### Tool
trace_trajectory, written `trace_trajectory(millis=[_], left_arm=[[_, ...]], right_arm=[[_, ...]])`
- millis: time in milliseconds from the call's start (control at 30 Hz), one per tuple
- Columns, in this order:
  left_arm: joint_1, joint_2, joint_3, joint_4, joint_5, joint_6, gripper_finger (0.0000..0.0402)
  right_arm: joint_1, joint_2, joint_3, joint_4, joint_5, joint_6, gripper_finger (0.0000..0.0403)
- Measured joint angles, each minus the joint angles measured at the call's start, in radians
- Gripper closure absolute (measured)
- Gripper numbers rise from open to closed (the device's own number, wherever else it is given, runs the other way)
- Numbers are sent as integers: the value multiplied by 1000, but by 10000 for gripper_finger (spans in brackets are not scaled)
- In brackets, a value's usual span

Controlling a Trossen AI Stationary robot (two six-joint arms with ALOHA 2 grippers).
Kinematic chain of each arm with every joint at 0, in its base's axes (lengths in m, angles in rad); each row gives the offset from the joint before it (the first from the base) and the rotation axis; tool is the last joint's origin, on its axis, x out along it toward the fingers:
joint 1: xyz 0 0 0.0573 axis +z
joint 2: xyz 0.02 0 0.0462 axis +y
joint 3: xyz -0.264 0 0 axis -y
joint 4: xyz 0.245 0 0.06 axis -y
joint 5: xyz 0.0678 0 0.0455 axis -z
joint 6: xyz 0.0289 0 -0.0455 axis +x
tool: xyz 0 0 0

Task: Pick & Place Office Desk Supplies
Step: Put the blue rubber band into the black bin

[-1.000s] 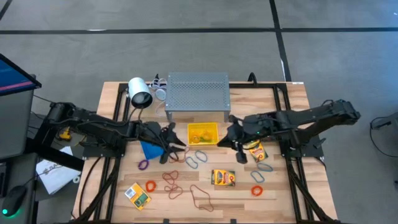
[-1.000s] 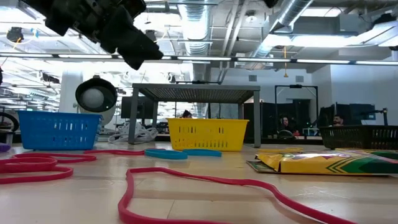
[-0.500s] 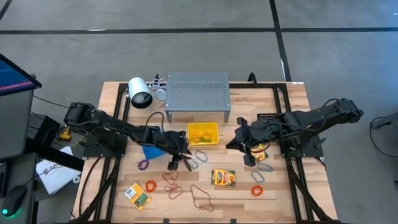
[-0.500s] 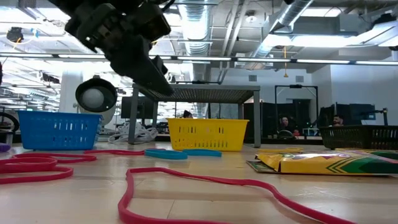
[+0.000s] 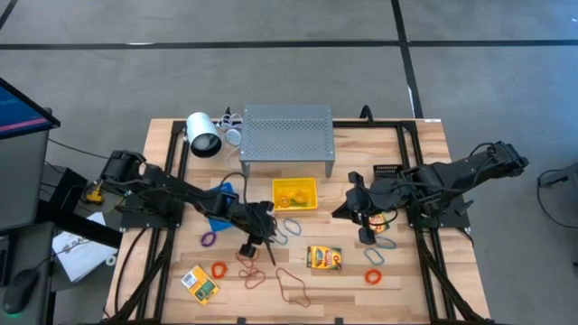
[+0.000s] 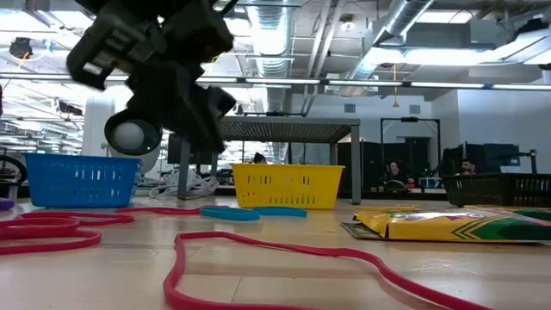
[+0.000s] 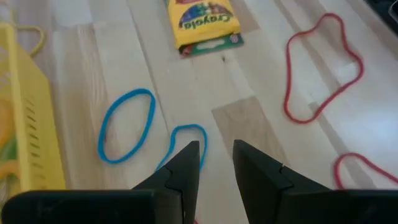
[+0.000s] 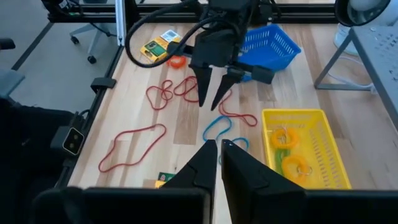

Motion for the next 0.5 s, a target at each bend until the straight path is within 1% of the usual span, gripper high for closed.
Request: trace_trajectory(millis=[133,300,400,500], left_arm=[[-2,34,10,-4,-1,5,288],[-2,80,36,-6,-3,30,247],[-2,104,50,-3,-23,32,221],[-2,140,62,-3,-26,32,204]], right_arm=[[2,0,0,0,0,0,383],[2,0,0,-4,0,0,383],[2,0,0,-10,0,0,383],[2,0,0,-10,0,0,383]])
